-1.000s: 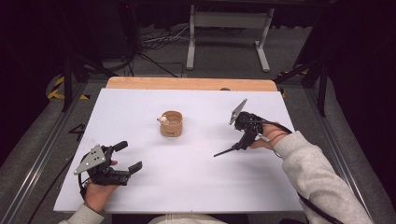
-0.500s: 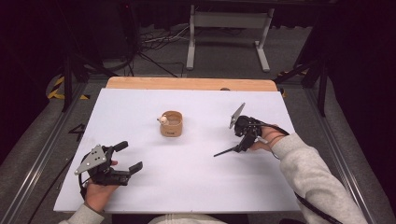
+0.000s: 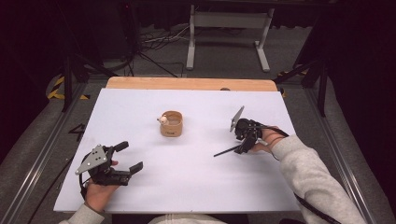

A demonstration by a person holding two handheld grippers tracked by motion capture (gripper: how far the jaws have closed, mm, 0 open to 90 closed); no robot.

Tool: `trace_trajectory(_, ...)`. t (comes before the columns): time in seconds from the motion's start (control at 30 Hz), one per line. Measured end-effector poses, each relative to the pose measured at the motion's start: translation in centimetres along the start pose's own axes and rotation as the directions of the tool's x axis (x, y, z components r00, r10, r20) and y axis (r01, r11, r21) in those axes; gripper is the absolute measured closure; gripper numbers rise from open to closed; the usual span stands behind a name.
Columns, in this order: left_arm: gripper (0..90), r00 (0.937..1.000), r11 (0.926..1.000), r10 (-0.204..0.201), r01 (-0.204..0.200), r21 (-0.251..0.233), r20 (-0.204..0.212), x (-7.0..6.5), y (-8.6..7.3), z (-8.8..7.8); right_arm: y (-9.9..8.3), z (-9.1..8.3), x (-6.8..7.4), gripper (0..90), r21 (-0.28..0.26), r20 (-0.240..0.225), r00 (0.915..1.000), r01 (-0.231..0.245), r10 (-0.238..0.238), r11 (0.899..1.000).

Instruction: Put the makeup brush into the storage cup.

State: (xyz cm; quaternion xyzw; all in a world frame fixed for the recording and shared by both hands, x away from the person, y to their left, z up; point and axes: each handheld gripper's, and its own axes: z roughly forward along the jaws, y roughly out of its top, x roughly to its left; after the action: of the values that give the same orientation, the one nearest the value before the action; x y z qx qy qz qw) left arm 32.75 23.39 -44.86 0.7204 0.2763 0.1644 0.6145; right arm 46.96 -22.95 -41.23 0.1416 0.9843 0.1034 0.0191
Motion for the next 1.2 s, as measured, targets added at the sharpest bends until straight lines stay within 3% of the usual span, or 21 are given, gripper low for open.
trace_trajectory(0.6,4.6,1.0,1.0,0.002,-0.002,0.007,-0.003,-0.07,-0.01,0.04,0.08,0.47,0.16,58.7,0.047,-0.025,0.9985,0.05,-0.049,0.998)
trace_trajectory(0.97,4.6,1.0,1.0,0.001,-0.001,0.005,-0.004,-0.07,-0.01,0.01,0.36,0.46,0.37,82.3,0.084,-0.038,0.9954,0.091,-0.088,0.992)
trace_trajectory(1.2,4.7,1.0,1.0,0.003,-0.003,0.007,-0.002,-0.07,0.0,0.01,0.44,0.45,0.43,83.0,0.089,-0.04,0.9965,0.076,-0.073,0.993)
